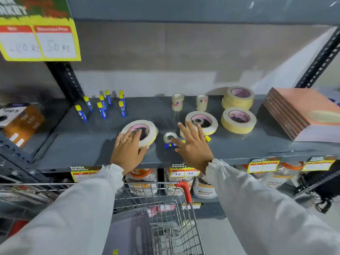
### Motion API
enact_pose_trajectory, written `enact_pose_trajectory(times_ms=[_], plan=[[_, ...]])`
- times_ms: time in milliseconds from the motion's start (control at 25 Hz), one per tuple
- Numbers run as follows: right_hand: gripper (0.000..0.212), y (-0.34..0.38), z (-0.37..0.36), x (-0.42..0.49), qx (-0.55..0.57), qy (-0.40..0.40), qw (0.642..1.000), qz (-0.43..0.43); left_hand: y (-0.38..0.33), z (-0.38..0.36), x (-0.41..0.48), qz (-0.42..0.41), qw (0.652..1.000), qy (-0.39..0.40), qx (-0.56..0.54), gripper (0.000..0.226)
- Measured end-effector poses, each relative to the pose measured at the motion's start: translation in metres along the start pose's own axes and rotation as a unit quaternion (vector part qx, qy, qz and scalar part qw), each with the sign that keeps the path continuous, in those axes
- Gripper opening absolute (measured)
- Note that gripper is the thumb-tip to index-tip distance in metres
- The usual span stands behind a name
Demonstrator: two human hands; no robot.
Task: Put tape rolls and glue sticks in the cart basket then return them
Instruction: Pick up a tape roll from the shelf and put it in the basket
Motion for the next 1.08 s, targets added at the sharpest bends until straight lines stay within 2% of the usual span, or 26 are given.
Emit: enact_pose_trajectory(times_ms=[160, 520, 600, 680, 760, 840, 960, 1080], plan=[[0.024, 0.010, -0.002, 0.022, -0.005, 0.003, 1.000, 0.030, -0.010, 0.005, 0.010, -0.048, 0.998, -0.003, 0.029, 0.054], [0.019, 0.020, -0.011, 0.029, -0.003, -0.004, 0.999, 0.032, 0.000, -0.001, 0.002, -0.059, 0.998, 0.031, 0.005, 0.057], [0.018, 0.021, -0.009, 0.030, 0.002, -0.039, 0.998, 0.049, 0.000, 0.002, -0.005, -0.060, 0.998, 0.022, -0.006, 0.056], [0.019, 0.023, -0.009, 0.027, -0.011, -0.085, 0.991, 0.101, -0.001, 0.009, -0.014, -0.069, 0.998, 0.000, -0.011, 0.053], [0.019, 0.028, -0.011, 0.021, -0.038, -0.117, 0.982, 0.144, -0.002, 0.017, -0.024, -0.113, 0.993, -0.035, 0.013, 0.051], [0.025, 0.035, -0.008, 0.017, -0.036, -0.133, 0.981, 0.133, 0.006, 0.022, -0.033, -0.151, 0.985, -0.076, 0.040, 0.051], [0.021, 0.054, 0.005, 0.014, -0.006, -0.168, 0.979, 0.111, 0.030, 0.020, -0.058, -0.188, 0.972, -0.123, 0.063, 0.043], [0.018, 0.096, 0.024, 0.008, 0.063, -0.231, 0.960, 0.142, 0.059, 0.001, -0.113, -0.247, 0.952, -0.146, 0.104, 0.033]])
Point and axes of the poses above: each hand's wrist, its own x-axis towards the middle knuckle, its own z-axis out of the back of the hand, y = z × x, the point moved 3 cm from there along x, towards the middle knuckle, and after that the axes turned 14 degrees about -x, right-handed, at the moved point
